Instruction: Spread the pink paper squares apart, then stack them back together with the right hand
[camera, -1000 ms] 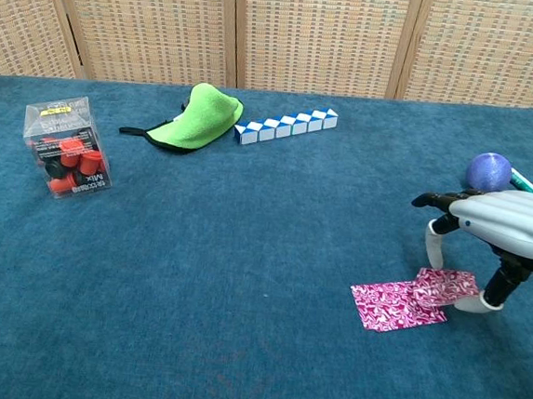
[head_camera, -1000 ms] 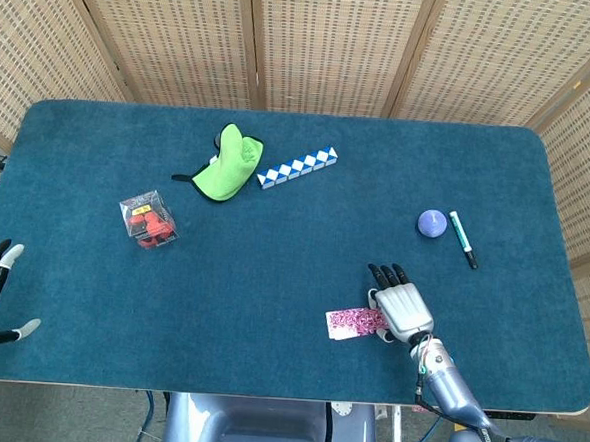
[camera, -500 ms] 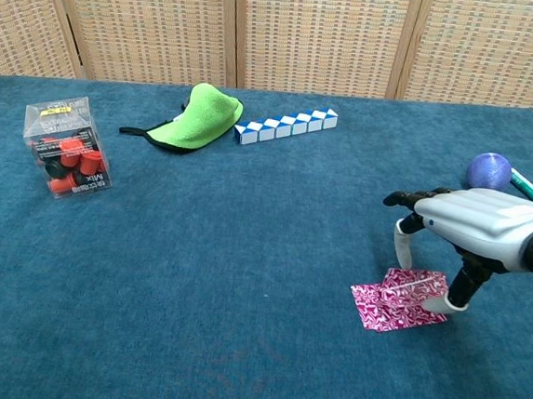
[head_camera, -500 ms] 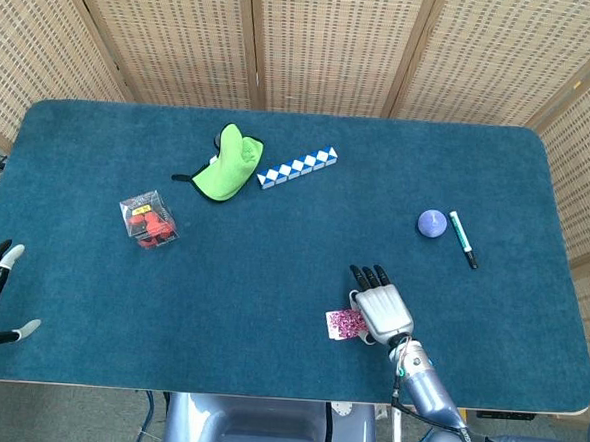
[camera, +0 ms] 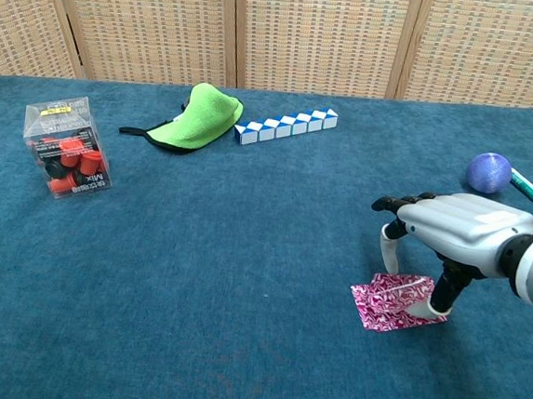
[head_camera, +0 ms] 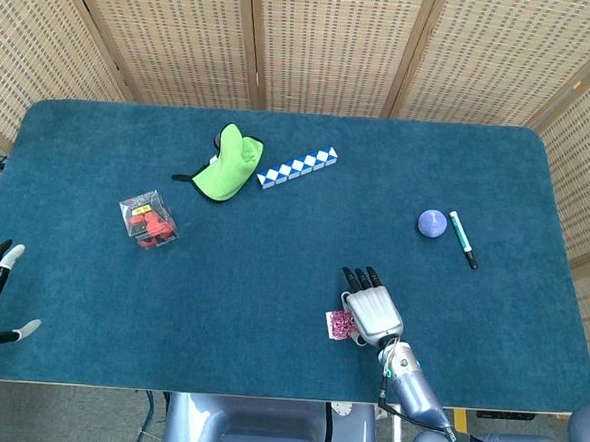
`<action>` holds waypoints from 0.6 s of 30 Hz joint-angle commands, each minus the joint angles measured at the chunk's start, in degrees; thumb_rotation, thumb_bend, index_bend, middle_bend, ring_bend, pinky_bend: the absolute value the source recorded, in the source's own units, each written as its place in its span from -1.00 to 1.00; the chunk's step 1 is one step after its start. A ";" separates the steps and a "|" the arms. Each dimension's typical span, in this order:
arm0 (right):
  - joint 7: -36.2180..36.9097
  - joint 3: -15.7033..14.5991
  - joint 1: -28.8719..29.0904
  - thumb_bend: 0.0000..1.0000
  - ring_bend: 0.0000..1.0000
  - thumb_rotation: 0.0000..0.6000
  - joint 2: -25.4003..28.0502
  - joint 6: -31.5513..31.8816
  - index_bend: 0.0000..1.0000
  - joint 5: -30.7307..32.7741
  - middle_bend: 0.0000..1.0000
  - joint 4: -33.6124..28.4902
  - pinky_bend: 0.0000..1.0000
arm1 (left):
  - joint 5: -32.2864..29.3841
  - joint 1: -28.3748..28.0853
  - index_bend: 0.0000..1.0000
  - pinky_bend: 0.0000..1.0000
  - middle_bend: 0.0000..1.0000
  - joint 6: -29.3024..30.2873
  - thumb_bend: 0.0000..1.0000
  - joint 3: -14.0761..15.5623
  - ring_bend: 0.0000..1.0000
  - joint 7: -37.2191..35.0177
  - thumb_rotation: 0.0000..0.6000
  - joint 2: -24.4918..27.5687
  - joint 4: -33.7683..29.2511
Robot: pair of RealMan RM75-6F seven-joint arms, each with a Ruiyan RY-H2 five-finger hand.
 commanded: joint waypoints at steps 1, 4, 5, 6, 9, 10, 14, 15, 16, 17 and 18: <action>-0.46 -0.09 0.26 -0.50 -1.00 1.00 -0.31 0.25 -0.06 0.39 -0.96 -0.06 -1.00 | 0.02 0.01 -1.00 -1.00 -1.00 0.02 -1.00 0.01 -1.00 -0.05 1.00 0.00 0.03; -0.95 -0.32 0.49 -0.52 -1.00 1.00 -0.39 0.33 -0.11 0.89 -0.99 -0.16 -1.00 | 0.07 0.01 -1.00 -1.00 -1.00 0.02 -1.00 0.03 -1.00 -0.16 1.00 0.02 0.06; -1.01 -0.34 0.56 -0.53 -1.00 1.00 -0.38 0.35 -0.14 1.03 -1.00 -0.17 -1.00 | 0.08 0.01 -1.00 -1.00 -1.00 0.02 -1.00 0.04 -1.00 -0.16 1.00 0.02 0.06; -1.05 -0.33 0.62 -0.53 -1.00 1.00 -0.40 0.40 -0.15 1.14 -1.00 -0.11 -1.00 | 0.08 0.00 -1.00 -1.00 -1.00 0.01 -1.00 0.04 -1.00 -0.16 1.00 0.03 0.05; -1.02 -0.30 0.74 -0.53 -1.00 1.00 -0.37 0.50 -0.17 1.48 -1.00 -0.05 -1.00 | 0.06 -0.01 -1.00 -1.00 -1.00 -0.03 -1.00 0.04 -1.00 -0.14 1.00 0.04 0.04; -0.99 -0.29 0.78 -0.53 -1.00 1.00 -0.35 0.54 -0.17 1.57 -1.00 -0.10 -1.00 | 0.06 0.00 -1.00 -1.00 -1.00 -0.02 -1.00 0.05 -1.00 -0.13 1.00 0.05 0.04; -0.85 -0.34 0.92 -0.53 -1.00 1.00 -0.37 0.68 -0.20 1.74 -1.00 -0.18 -1.00 | 0.06 -0.01 -1.00 -1.00 -1.00 0.00 -1.00 0.05 -1.00 -0.09 1.00 0.03 0.02; -0.84 -0.35 0.95 -0.53 -1.00 1.00 -0.39 0.70 -0.21 1.79 -1.00 -0.17 -1.00 | 0.07 0.00 -1.00 -1.00 -1.00 0.00 -1.00 0.05 -1.00 -0.08 1.00 0.02 0.02; -0.86 -0.38 0.98 -0.53 -1.00 1.00 -0.42 0.74 -0.21 1.83 -1.00 -0.14 -1.00 | 0.07 0.01 -1.00 -1.00 -1.00 0.02 -1.00 0.05 -1.00 -0.08 1.00 0.03 0.03; -0.86 -0.41 0.99 -0.53 -1.00 1.00 -0.44 0.78 -0.21 1.84 -1.00 -0.12 -1.00 | 0.07 0.01 -1.00 -1.00 -1.00 0.02 -1.00 0.05 -1.00 -0.08 1.00 0.02 0.03; -0.87 -0.45 1.01 -0.53 -1.00 1.00 -0.47 0.81 -0.21 1.85 -1.00 -0.11 -1.00 | 0.07 0.01 -1.00 -1.00 -1.00 0.02 -1.00 0.05 -1.00 -0.09 1.00 0.02 0.03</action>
